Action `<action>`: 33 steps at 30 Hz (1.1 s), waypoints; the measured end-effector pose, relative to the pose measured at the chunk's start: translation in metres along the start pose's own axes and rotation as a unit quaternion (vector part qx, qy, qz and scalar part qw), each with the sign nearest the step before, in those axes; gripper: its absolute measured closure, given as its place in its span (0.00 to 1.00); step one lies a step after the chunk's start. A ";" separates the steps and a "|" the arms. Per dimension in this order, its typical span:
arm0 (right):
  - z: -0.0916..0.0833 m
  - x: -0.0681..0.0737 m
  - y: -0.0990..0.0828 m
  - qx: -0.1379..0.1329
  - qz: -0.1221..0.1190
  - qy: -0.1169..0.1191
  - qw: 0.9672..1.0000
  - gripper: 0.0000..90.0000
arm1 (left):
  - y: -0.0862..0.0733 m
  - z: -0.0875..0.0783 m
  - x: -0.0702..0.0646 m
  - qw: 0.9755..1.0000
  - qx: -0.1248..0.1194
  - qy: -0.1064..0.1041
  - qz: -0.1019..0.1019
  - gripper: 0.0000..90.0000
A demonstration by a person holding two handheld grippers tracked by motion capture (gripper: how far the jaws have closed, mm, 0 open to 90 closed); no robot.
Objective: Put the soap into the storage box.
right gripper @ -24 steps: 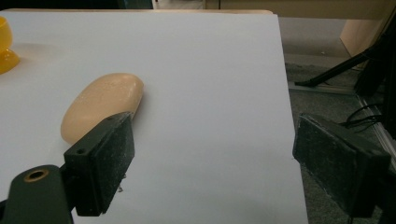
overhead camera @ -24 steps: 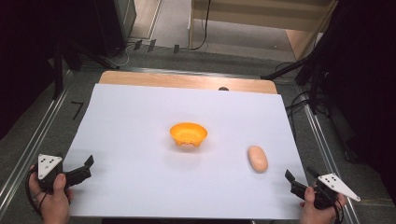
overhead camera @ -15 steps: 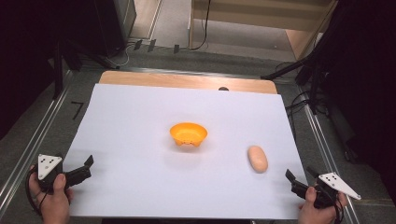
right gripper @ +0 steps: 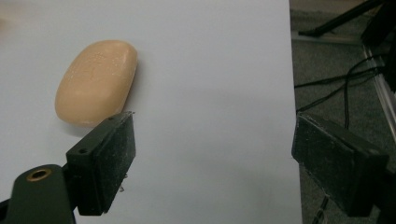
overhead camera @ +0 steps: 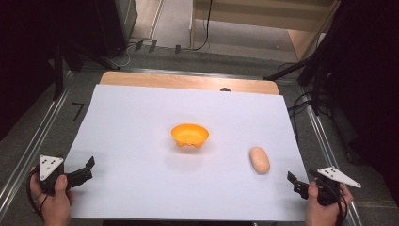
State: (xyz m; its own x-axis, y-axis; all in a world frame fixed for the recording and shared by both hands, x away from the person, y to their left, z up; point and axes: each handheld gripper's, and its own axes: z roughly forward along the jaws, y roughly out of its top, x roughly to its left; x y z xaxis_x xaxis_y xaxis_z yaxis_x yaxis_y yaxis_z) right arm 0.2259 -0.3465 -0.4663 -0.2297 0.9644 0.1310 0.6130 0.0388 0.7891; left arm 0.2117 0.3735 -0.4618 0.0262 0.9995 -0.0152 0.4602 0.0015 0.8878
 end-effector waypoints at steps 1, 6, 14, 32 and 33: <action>0.001 0.002 0.002 0.012 -0.001 -0.001 1.000 0.16 | 0.000 0.000 0.000 1.000 0.000 -0.001 0.000 0.00; 0.008 0.014 0.012 0.059 -0.027 0.001 0.998 0.15 | 0.000 0.001 -0.001 1.000 0.004 -0.002 0.006 0.00; 0.019 0.026 0.026 0.108 -0.051 0.001 0.993 0.15 | 0.000 0.001 -0.001 1.000 0.007 -0.003 0.009 0.00; 0.039 0.046 0.059 0.193 -0.069 0.017 0.979 0.00 | 0.001 0.002 -0.002 1.000 0.014 -0.005 0.016 0.00; 0.039 0.046 0.059 0.193 -0.069 0.017 0.979 0.00 | 0.001 0.002 -0.002 1.000 0.014 -0.005 0.016 0.00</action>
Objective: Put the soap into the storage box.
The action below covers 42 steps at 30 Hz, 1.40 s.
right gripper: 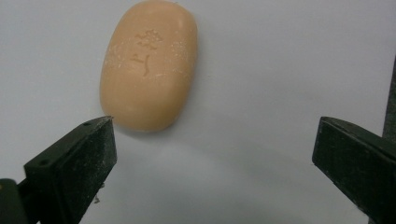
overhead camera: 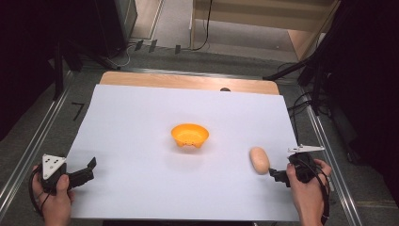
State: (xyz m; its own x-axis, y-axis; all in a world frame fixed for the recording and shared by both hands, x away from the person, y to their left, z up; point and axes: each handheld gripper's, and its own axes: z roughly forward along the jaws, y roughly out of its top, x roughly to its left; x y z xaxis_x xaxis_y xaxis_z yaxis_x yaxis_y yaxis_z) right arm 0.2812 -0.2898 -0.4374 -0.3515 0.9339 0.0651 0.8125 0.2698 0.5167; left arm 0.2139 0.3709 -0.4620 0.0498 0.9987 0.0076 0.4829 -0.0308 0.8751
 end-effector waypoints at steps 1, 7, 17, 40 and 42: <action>0.002 0.002 0.005 0.012 0.002 0.003 1.000 0.00 | 0.000 0.000 0.000 1.000 0.001 -0.001 0.000 0.00; 0.006 0.007 0.014 0.031 0.009 0.004 0.999 0.00 | 0.000 0.001 0.000 1.000 0.002 -0.002 0.001 0.00; 0.023 0.024 0.037 0.067 0.022 0.002 0.997 0.00 | 0.000 0.001 0.000 1.000 0.005 -0.002 0.001 0.00; 0.048 0.042 0.056 0.106 0.081 -0.012 0.991 0.15 | 0.001 0.002 0.000 1.000 0.008 -0.005 0.002 0.00; 0.050 0.042 0.056 0.111 0.087 -0.014 0.990 0.17 | 0.001 0.002 0.000 1.000 0.009 -0.004 0.003 0.00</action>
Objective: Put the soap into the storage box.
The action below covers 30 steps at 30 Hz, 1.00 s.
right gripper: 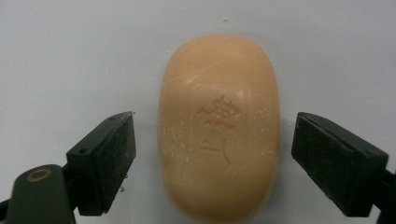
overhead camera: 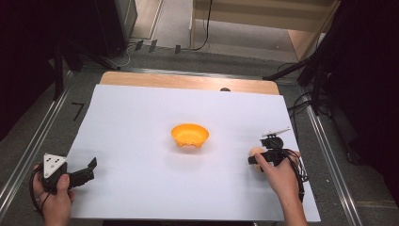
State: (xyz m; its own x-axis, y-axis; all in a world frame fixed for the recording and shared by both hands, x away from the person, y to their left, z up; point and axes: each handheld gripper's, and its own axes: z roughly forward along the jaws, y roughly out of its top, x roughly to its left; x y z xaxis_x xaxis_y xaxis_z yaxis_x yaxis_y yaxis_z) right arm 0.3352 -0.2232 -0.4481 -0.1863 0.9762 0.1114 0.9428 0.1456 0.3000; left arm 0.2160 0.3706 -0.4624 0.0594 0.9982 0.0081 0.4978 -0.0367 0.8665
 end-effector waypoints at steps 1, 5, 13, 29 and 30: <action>0.001 0.000 0.000 0.002 0.002 -0.002 1.000 0.19 | 0.000 0.000 0.000 1.000 0.000 -0.001 0.001 0.00; 0.006 -0.001 0.000 0.009 0.006 -0.010 1.000 0.27 | 0.000 0.000 0.000 1.000 0.001 0.000 0.002 0.00; 0.005 -0.001 0.001 0.021 -0.008 -0.027 0.999 0.36 | 0.000 0.000 -0.001 1.000 0.000 0.000 0.006 0.00; 0.006 -0.002 0.004 0.039 -0.040 -0.023 0.998 0.37 | 0.000 0.001 0.001 1.000 0.004 -0.009 -0.003 0.00; 0.006 -0.003 0.004 0.040 -0.044 -0.020 0.998 0.37 | 0.001 0.001 0.001 1.000 0.006 -0.010 -0.002 0.00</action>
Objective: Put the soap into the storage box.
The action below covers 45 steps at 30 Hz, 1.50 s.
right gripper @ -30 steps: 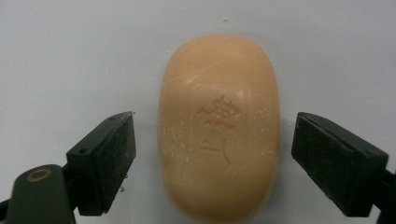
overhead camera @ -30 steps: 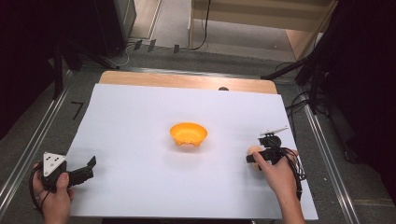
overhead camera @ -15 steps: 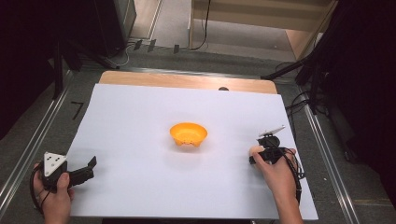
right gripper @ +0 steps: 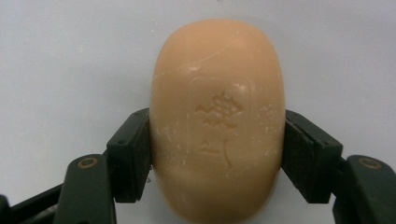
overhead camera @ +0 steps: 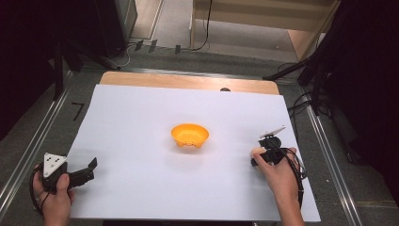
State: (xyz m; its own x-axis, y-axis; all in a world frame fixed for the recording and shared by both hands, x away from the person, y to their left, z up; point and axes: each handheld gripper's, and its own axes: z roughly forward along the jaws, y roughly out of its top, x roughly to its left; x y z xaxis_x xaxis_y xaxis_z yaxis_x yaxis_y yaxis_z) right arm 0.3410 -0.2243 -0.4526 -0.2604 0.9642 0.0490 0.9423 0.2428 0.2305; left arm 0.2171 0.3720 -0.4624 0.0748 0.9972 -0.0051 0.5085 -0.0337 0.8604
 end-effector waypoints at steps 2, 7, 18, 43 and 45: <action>-0.001 -0.003 -0.001 -0.003 -0.011 0.014 1.000 0.37 | 0.000 0.000 -0.001 1.000 0.001 0.000 0.001 0.00; -0.005 -0.011 -0.002 -0.017 -0.043 0.045 0.998 0.37 | 0.000 0.000 -0.001 1.000 0.000 0.001 0.002 0.00; -0.023 -0.004 0.006 -0.073 -0.187 0.068 0.977 0.37 | 0.000 0.000 -0.002 1.000 -0.005 0.003 0.006 0.00; -0.041 0.063 0.059 -0.137 -0.419 0.064 0.895 0.37 | 0.000 -0.001 -0.001 1.000 -0.004 0.002 0.006 0.00; -0.041 0.067 0.063 -0.137 -0.430 0.067 0.890 0.37 | -0.001 -0.001 -0.001 1.000 -0.005 0.001 0.006 0.00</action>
State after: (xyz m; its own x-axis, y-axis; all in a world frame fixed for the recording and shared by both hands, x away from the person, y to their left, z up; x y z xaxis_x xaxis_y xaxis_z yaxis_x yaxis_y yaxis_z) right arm 0.3741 -0.1488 -0.3953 -0.9004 0.4089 -0.1489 0.3005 0.8317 0.4669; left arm 0.2159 0.3707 -0.4624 0.0791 0.9968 0.0067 0.4988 -0.0454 0.8655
